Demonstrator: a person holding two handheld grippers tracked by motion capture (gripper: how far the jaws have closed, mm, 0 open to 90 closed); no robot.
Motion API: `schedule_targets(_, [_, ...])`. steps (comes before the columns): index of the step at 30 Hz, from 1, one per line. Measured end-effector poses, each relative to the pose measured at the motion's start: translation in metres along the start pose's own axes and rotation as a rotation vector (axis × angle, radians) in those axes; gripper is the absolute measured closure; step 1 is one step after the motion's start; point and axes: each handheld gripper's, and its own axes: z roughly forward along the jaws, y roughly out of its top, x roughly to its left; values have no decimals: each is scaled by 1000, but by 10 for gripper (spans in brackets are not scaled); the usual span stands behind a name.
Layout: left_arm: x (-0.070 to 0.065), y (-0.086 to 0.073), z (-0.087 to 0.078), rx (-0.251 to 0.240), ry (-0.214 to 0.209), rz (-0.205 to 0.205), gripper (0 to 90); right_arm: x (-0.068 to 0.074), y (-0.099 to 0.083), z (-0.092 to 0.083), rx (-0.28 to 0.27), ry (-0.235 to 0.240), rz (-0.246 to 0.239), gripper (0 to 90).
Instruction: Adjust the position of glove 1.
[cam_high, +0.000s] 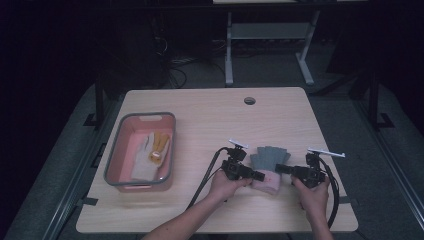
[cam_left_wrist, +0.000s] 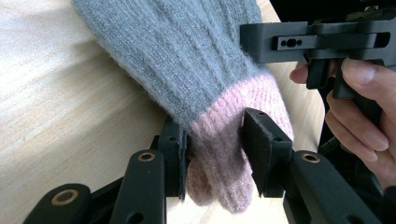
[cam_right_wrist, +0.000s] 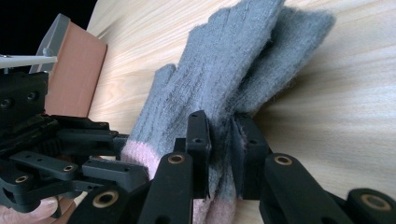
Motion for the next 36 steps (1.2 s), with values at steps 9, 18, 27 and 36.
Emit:
schedule_targets(9, [0, -4, -11, -14, -9, 8, 613, 8, 0, 1, 11, 21, -11, 783])
schedule_targets(18, [0, -8, -32, -38, -20, 20, 614, 24, 0, 2, 12, 47, -51, 783])
schedule_targets(27, [2, -13, -53, -56, -12, 33, 615, 42, 3, 9, 31, 77, -86, 783])
schedule_targets(36, [3, -11, -74, -76, -1, 32, 616, 56, 6, 17, 42, 95, -110, 784])
